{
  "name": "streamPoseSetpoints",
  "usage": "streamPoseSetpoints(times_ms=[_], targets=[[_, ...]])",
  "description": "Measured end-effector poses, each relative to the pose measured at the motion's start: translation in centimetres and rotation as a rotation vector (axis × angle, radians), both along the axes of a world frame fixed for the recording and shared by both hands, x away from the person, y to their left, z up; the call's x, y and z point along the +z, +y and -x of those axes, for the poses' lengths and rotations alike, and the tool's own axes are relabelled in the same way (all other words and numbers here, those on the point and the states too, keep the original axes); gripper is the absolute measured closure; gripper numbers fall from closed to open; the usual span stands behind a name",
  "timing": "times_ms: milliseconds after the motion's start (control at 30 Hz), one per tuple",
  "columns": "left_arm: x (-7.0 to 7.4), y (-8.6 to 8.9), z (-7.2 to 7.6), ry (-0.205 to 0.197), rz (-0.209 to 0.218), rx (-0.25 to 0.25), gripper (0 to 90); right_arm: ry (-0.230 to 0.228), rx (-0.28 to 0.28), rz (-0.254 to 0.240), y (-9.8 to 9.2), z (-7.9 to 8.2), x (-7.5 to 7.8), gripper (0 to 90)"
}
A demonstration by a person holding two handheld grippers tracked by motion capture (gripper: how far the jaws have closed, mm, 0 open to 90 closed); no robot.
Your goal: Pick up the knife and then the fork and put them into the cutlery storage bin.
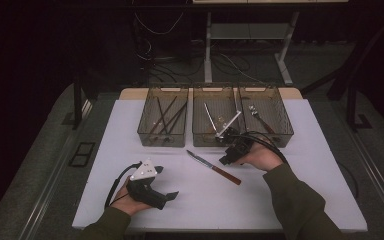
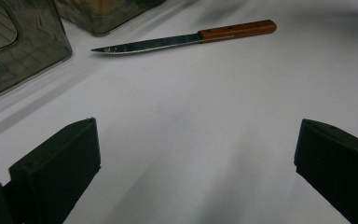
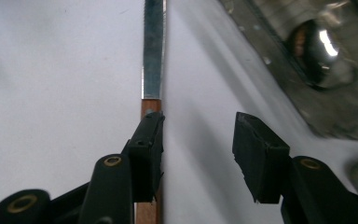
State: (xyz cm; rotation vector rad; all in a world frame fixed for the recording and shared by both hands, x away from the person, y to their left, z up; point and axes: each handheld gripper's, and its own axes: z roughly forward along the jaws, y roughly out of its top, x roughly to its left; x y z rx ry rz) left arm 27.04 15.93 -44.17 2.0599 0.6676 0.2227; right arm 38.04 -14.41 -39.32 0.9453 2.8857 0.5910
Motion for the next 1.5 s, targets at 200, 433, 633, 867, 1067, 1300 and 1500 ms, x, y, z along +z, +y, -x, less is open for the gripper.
streamPoseSetpoints(times_ms=[200, 433, 633, 867, 1067, 1300, 1500], targets=[[0.0, 0.0, 0.0, -0.001, 0.003, -0.002, 0.0, 0.046, 0.060, 0.063, 2.3, -0.1, -0.9, 55.2], [0.1, 0.0, 0.0, -0.004, -0.002, -0.007, 0.0, 0.083, 0.111, 0.147, 4.2, 0.3, -1.7, 61.6], [0.1, 0.0, 0.0, -0.004, -0.001, -0.007, 0.0, 0.081, 0.143, 0.223, 5.0, 0.2, -2.4, 65.5], [0.1, 0.0, 0.0, -0.004, -0.001, -0.008, 0.0, 0.064, 0.155, 0.277, 5.5, 0.3, -2.4, 73.8], [0.1, 0.0, 0.1, -0.005, 0.000, -0.007, 0.0, 0.058, 0.171, 0.292, 5.7, 0.4, -2.4, 77.6], [0.1, 0.1, 0.1, -0.006, 0.002, -0.008, 0.0, 0.055, 0.173, 0.278, 5.5, 0.4, -2.4, 77.7], [0.1, 0.0, 0.1, -0.005, 0.000, -0.010, 0.0, 0.034, 0.161, 0.237, 4.6, 0.4, -1.9, 77.7]])
